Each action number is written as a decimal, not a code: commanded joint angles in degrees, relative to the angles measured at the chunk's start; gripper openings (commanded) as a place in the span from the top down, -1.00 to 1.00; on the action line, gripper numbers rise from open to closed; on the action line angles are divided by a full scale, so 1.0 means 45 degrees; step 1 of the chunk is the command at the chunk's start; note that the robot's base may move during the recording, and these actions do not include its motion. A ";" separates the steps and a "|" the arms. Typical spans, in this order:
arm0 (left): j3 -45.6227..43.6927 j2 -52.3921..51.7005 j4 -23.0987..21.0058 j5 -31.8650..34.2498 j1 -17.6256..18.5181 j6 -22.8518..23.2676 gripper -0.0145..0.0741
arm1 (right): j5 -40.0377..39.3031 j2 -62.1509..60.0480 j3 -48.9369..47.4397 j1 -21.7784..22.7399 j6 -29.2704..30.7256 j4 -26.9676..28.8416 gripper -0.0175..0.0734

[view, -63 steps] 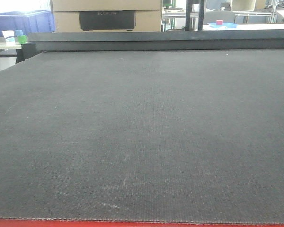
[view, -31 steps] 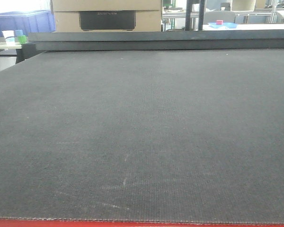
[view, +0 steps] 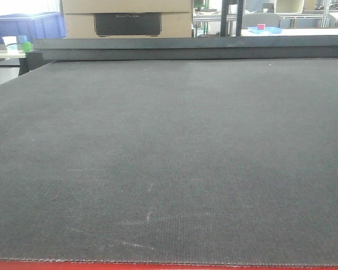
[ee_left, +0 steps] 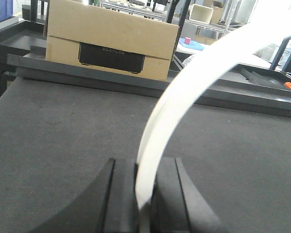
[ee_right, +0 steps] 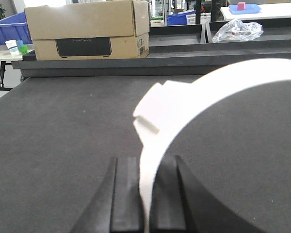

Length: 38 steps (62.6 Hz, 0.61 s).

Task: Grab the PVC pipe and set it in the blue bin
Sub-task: 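Lift the clamp off the bench with both grippers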

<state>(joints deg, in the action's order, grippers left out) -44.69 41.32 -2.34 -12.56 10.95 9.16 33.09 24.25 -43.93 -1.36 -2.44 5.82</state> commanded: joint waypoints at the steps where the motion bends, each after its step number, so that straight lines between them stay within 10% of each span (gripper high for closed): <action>1: 0.0004 -0.0100 0.0026 0.0352 0.0077 0.0028 0.92 | -0.0308 -0.0048 0.0001 0.0006 0.0101 -0.0025 0.98; 38: 0.0004 -0.0100 0.0026 0.0352 0.0077 0.0028 0.92 | -0.0308 -0.0048 0.0001 0.0006 0.0101 -0.0025 0.98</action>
<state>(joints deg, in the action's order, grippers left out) -44.64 41.32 -2.34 -12.56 10.95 9.16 33.09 24.25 -43.93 -1.36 -2.44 5.82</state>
